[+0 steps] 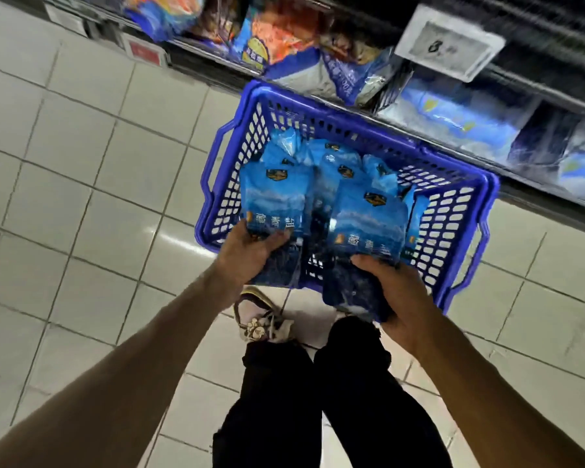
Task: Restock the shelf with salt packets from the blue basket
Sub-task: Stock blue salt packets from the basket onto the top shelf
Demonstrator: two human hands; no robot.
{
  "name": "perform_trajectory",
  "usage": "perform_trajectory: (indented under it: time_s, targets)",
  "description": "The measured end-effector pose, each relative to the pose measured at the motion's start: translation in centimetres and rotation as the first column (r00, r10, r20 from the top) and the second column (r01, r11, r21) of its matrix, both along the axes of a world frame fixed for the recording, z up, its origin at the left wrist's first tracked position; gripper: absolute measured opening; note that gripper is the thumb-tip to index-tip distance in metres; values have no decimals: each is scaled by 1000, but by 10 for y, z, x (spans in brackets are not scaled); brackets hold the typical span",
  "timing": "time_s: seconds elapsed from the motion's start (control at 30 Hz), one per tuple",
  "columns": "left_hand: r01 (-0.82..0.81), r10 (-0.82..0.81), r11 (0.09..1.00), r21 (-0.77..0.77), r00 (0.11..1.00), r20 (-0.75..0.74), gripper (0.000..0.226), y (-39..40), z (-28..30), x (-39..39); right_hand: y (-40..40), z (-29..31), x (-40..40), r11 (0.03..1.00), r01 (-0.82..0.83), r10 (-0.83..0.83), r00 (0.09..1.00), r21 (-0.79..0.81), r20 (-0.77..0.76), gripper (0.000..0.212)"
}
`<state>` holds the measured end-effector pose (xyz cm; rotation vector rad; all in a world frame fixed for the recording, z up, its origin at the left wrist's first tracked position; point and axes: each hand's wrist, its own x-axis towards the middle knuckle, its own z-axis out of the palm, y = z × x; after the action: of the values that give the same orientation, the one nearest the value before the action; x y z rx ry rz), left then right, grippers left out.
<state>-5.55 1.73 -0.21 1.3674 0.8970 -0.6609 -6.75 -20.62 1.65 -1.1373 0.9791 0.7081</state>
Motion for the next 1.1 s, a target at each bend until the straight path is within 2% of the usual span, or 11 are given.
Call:
perform_trajectory:
  time_s: [0.07, 0.17, 0.27, 0.37, 0.53, 0.63, 0.7, 0.8, 0.9, 0.97, 1.1]
  targets:
    - [-90, 92, 992, -89, 996, 11, 37, 1, 48, -17, -8, 40, -7, 999, 19, -20, 999, 30, 47, 21]
    - [-152, 160, 978, -140, 986, 49, 50, 1, 132, -44, -21, 114, -21, 999, 18, -23, 993, 39, 117, 38]
    - [-153, 160, 984, -92, 984, 79, 53, 2, 219, -67, -38, 193, -40, 999, -33, 31, 989, 12, 143, 56]
    - [-135, 138, 990, -37, 984, 111, 44, 2, 307, -84, -56, 278, -59, 997, -71, 75, 985, -32, 158, 65]
    - [-143, 135, 989, 26, 971, 199, 56, -18, 437, -91, -80, 405, -78, 998, -55, 59, 958, -20, 279, 47]
    - [-116, 102, 993, 33, 955, 280, 56, -34, 499, -82, -97, 471, -93, 1000, 19, -27, 939, 25, 344, 41]
    - [-64, 48, 997, 45, 954, 295, 55, -44, 533, -81, -108, 508, -114, 996, 67, -83, 925, 54, 370, 40]
    - [20, -30, 999, 33, 942, 334, 51, -56, 564, -78, -120, 549, -146, 971, 240, -225, 901, 4, 372, 42]
    - [157, -159, 987, 35, 918, 363, 59, -72, 580, -72, -123, 575, -178, 925, 377, -322, 845, -50, 428, 31]
    - [270, -265, 962, 43, 884, 384, 61, -91, 587, -66, -127, 584, -200, 863, 496, -405, 791, -93, 459, 26]
    - [476, -449, 878, 48, 785, 426, 56, -140, 600, -61, -134, 592, -248, 734, 665, -527, 685, -137, 503, 38]
